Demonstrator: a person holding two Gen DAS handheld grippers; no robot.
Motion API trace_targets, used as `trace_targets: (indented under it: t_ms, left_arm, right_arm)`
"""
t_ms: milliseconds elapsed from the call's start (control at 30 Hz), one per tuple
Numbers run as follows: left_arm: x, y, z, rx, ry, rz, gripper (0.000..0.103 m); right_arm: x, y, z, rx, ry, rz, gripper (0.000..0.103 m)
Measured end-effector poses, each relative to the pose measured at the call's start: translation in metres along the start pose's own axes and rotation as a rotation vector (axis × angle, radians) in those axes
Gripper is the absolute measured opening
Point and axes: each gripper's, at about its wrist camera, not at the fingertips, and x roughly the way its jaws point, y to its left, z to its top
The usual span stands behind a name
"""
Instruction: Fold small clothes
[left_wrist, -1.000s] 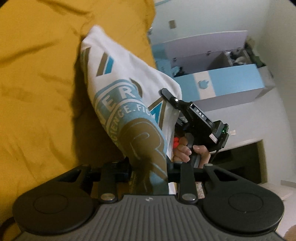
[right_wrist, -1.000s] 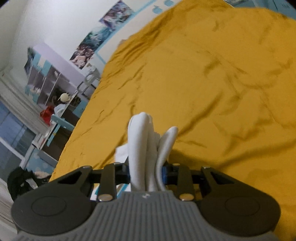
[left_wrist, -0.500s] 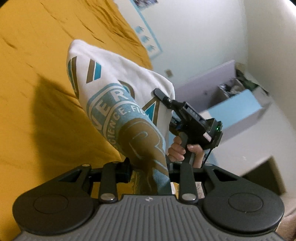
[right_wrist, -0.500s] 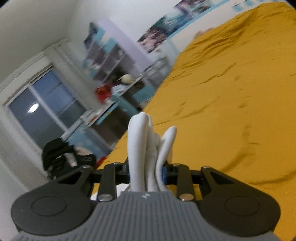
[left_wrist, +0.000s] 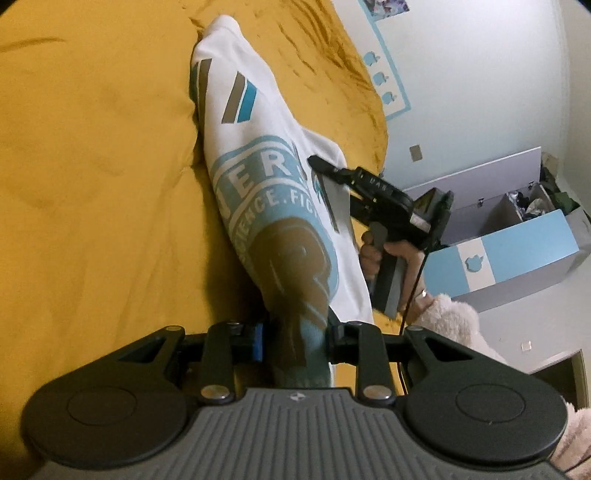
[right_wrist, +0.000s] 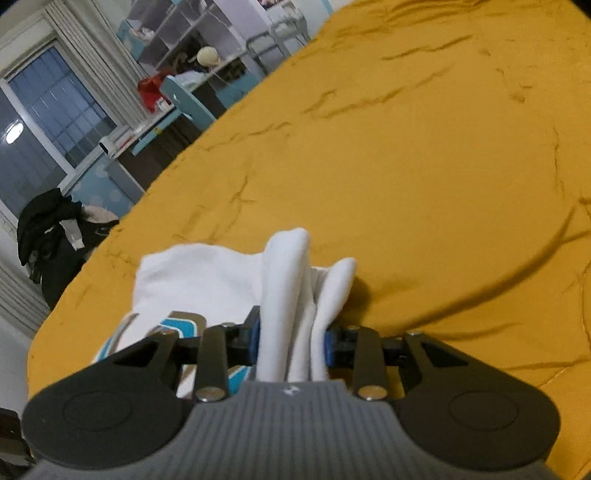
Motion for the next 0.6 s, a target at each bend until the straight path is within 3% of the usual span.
trace_targets:
  t_ms: [67,133,233,367,467,600]
  left_arm:
    - [-0.016,-0.007,0.001,0.006,0.007,0.028,0.030]
    - [-0.035,-0.019,-0.002,0.036,-0.018,0.079,0.031]
    - [-0.066,-0.038,-0.001,0.087,-0.112,0.118,0.031]
    - [-0.064,-0.062,0.003,0.146,-0.181,0.063,0.031]
    - [-0.043,-0.058,0.004,0.121,-0.177,0.032,0.031]
    - [-0.009,-0.050,0.001,0.123,-0.135,0.131,0.031]
  right_arm:
    - [-0.015,0.005,0.004,-0.034,-0.037,-0.040,0.040]
    - [-0.045,0.016,0.002,-0.066,-0.136,-0.045,0.039]
    - [-0.091,0.039,-0.017,-0.129,-0.190,0.096,0.039]
    - [-0.120,0.082,-0.063,-0.283,-0.127,0.175,0.039]
    - [-0.119,0.090,-0.085,-0.282,-0.063,0.184,0.038]
    - [-0.104,0.062,-0.109,-0.200,0.016,0.099,0.038]
